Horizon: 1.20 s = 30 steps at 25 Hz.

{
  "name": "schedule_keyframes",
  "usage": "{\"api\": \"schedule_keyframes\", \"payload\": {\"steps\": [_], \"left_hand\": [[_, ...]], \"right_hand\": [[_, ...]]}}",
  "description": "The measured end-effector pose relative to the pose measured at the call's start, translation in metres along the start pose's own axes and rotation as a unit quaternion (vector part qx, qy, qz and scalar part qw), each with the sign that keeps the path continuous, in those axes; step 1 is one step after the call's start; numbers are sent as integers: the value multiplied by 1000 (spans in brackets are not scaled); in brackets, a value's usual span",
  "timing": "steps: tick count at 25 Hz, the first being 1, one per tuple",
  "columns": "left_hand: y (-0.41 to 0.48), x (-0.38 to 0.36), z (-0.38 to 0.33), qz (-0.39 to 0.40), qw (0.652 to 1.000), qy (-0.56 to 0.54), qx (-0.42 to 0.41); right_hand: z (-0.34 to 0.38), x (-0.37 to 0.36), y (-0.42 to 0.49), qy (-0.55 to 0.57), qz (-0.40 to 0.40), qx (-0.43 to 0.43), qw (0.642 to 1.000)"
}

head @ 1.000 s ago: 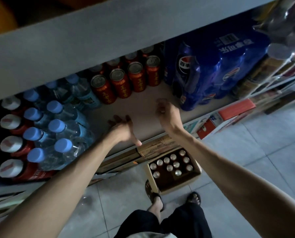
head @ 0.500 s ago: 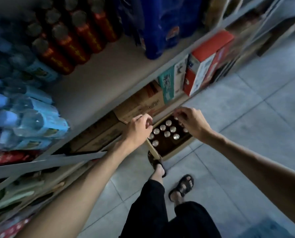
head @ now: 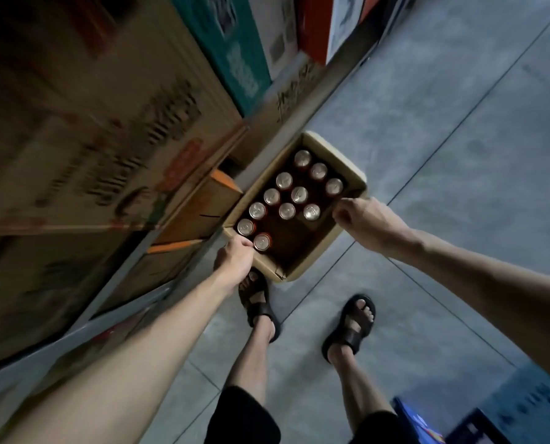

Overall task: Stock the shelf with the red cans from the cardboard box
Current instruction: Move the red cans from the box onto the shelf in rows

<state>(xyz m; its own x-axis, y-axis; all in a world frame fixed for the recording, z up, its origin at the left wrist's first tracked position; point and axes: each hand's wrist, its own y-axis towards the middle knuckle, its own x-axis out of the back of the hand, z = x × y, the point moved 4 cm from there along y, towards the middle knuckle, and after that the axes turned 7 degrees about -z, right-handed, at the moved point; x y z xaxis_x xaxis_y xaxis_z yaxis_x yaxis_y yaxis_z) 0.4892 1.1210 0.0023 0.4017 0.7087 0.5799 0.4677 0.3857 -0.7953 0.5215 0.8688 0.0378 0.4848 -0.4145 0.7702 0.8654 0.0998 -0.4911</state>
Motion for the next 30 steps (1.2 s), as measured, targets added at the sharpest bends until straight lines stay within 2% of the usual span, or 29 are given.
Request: {"api": "schedule_keyframes", "payload": {"steps": [3, 6, 9, 12, 14, 18, 21, 24, 27, 30], "left_hand": [[79, -49, 37, -5, 998, -11, 54], [139, -91, 59, -3, 991, -88, 98], [171, -115, 64, 3, 977, -176, 123], [183, -122, 57, 7, 973, -189, 131], [186, -120, 56, 25, 979, -157, 127], [188, -120, 56, 55, 982, -128, 124], [184, -120, 60, 43, 984, -123, 121], [176, -117, 66, 24, 987, -120, 101], [156, -102, 55, -18, 994, -96, 44], [108, -74, 23, -5, 994, 6, -109]], "right_hand": [[-24, -102, 51, -36, -7, 15, 999], [-29, -202, 95, -99, 12, 54, 993], [-23, -261, 137, -143, -32, 89, 985], [-24, -298, 169, -203, -53, 60, 976], [-25, -312, 181, -262, -54, 80, 960], [-25, -318, 193, -278, -78, 128, 949], [-22, -325, 180, -290, -65, 142, 944], [-18, -323, 148, -243, -53, 110, 962], [-16, -284, 120, -74, -73, 6, 995], [-15, -198, 82, 130, -112, -90, 981]]}}
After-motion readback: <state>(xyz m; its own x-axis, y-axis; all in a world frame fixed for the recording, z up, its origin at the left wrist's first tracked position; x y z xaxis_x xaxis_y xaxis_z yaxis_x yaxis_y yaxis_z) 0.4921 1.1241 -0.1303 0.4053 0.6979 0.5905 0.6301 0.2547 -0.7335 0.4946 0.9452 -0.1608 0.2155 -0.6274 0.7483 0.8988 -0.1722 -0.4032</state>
